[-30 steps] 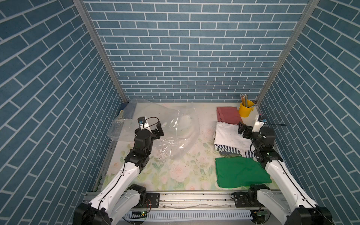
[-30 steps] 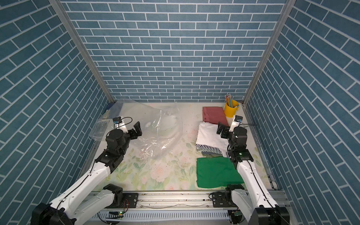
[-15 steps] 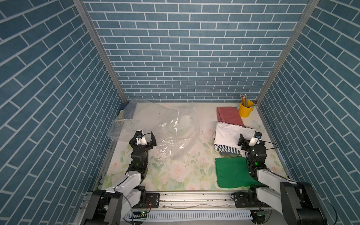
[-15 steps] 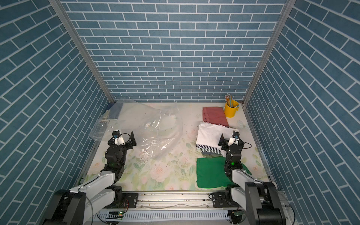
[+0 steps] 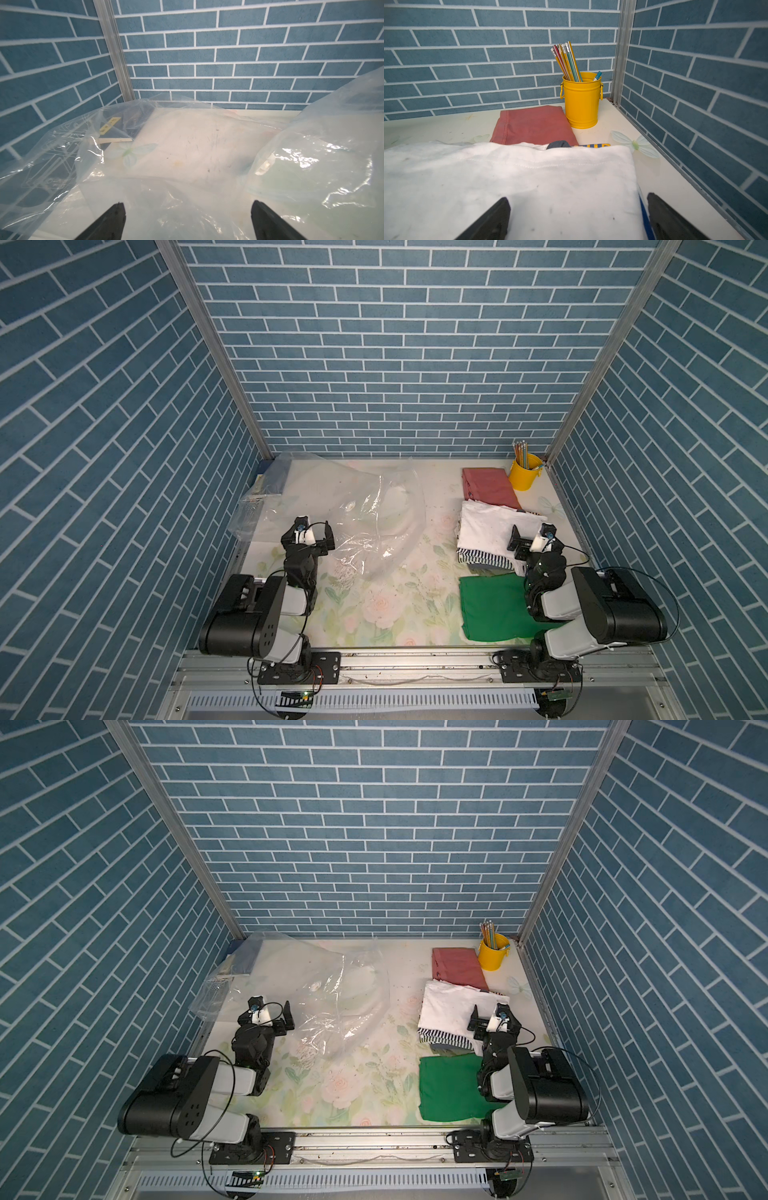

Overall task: Take the tank top out of the vacuum bag
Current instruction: Reset both arms

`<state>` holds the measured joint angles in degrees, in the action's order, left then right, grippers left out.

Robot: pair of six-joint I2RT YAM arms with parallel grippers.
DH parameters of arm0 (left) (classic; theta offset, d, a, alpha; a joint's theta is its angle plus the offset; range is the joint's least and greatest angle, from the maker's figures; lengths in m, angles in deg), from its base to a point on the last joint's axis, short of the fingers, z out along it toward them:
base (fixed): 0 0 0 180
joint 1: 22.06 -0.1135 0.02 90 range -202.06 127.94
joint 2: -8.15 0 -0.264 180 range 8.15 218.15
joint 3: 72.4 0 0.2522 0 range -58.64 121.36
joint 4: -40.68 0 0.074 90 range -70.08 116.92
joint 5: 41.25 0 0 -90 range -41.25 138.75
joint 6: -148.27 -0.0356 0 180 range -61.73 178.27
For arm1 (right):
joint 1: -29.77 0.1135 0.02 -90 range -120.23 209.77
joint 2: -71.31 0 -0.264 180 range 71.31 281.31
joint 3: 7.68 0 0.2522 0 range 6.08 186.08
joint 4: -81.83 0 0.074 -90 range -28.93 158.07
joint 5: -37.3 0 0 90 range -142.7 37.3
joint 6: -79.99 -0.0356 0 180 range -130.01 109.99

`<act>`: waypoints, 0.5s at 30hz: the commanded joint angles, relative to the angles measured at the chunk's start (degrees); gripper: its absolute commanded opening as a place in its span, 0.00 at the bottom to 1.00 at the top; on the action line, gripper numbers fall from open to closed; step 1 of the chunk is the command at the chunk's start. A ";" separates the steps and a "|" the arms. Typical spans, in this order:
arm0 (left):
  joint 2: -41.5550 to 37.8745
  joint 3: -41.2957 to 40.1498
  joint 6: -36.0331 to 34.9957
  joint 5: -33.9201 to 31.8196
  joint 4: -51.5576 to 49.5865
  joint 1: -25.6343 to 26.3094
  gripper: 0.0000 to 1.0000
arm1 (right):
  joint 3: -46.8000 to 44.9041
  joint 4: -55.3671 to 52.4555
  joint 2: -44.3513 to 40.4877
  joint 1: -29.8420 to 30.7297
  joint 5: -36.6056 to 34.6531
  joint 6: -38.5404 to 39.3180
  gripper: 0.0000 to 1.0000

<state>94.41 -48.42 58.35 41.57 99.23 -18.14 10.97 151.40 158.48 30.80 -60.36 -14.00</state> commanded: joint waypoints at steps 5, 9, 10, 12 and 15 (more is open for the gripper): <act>0.85 2.38 0.68 2.07 0.89 -1.90 1.00 | 6.59 -6.81 0.94 0.14 4.28 3.54 0.99; 0.88 2.17 0.63 2.00 1.33 -1.90 1.00 | 6.35 -6.55 0.89 0.28 4.30 3.64 0.99; 0.93 2.17 0.63 2.00 1.10 -1.91 1.00 | 6.36 -6.67 0.81 0.28 4.26 3.63 0.99; 0.93 2.18 0.61 1.99 1.17 -1.90 1.00 | 6.34 -6.59 0.80 0.24 4.19 3.63 0.99; 0.93 2.16 0.67 2.01 1.16 -1.90 1.00 | 6.34 -6.59 0.89 0.36 4.16 3.73 0.99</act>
<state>95.16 -46.94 58.81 42.90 99.25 -19.69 17.11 145.63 158.86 30.89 -56.80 -12.47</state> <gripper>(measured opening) 1.000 0.994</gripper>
